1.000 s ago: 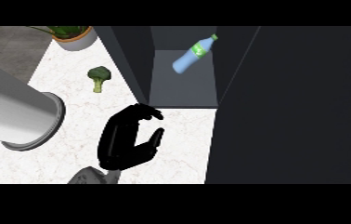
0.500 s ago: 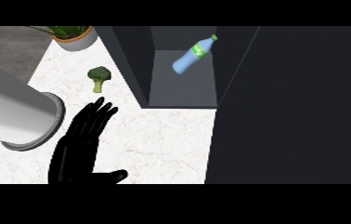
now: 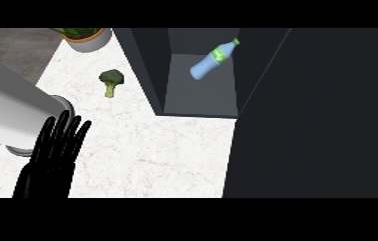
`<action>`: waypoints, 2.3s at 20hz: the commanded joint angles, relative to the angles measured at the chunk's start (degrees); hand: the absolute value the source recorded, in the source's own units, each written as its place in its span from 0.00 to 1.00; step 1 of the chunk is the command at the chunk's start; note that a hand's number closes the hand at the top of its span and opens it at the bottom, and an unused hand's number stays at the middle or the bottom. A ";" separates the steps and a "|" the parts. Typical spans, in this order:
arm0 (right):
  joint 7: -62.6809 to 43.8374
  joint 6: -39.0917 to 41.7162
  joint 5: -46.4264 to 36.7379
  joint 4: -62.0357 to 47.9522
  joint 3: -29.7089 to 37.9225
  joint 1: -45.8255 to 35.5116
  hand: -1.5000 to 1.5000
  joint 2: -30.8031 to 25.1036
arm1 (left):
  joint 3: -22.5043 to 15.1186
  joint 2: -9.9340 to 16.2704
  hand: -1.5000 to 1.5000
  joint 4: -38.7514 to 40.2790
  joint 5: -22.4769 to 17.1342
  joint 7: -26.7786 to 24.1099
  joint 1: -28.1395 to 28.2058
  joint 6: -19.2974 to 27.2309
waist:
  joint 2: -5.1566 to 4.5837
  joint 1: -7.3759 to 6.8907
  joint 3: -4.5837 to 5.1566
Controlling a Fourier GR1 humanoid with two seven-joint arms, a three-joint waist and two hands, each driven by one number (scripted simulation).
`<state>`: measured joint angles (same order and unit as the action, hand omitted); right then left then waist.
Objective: Pick up the bottled water, place it into the cabinet and close the cabinet
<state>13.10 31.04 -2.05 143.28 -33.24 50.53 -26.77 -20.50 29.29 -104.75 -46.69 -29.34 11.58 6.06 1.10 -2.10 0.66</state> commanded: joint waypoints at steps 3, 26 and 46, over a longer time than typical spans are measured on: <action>-7.99 0.54 -8.29 7.95 -11.69 -3.61 1.00 -0.58 | 4.00 4.52 0.00 -1.72 -2.58 -0.18 4.35 -4.05 | -0.17 -1.06 0.19; -15.06 -3.31 0.63 0.54 -12.42 -17.87 1.00 3.36 | 10.69 12.58 0.00 -4.00 -7.75 0.33 8.18 -16.36 | -3.18 -9.45 0.50; -19.10 0.88 2.14 0.61 -6.54 -31.41 1.00 -1.72 | 12.70 14.88 0.00 -2.79 -9.73 1.49 7.78 -19.54 | -3.05 -11.31 1.20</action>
<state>-0.67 32.66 1.10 142.46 -34.90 22.67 -30.99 -8.04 43.79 -107.56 -56.14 -28.15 19.62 -13.09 -1.67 -13.55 1.78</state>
